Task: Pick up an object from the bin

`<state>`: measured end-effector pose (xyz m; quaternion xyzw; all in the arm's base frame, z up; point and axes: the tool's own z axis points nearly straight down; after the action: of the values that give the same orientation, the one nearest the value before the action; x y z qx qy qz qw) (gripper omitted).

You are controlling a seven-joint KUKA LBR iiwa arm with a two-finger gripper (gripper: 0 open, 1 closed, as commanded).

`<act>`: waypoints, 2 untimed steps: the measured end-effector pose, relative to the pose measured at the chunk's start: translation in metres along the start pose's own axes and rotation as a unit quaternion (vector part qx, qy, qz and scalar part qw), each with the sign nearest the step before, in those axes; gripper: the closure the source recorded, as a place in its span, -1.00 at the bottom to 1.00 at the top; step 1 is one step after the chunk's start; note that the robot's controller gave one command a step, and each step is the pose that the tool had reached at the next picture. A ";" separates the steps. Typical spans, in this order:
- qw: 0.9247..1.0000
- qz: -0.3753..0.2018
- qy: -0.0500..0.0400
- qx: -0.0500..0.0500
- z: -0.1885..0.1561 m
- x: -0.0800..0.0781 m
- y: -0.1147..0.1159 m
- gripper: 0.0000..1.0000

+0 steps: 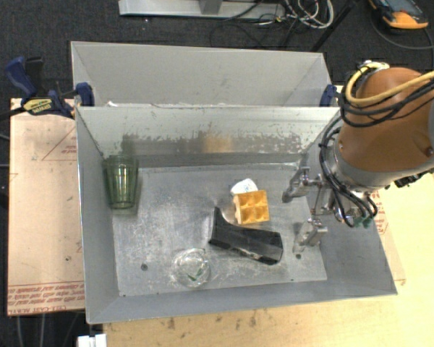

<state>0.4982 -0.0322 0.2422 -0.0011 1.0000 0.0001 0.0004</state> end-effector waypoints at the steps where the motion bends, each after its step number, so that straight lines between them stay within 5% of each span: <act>1: 1.000 0.000 0.000 0.000 0.000 0.000 0.000 -1.00; 2: 1.000 -0.009 -0.005 0.001 0.040 -0.007 0.016 -1.00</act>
Offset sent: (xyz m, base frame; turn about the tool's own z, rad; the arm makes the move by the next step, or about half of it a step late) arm 0.0149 0.0510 -0.1279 -0.0628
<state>0.5053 -0.0166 0.2024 -0.0103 0.9999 -0.0005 0.0050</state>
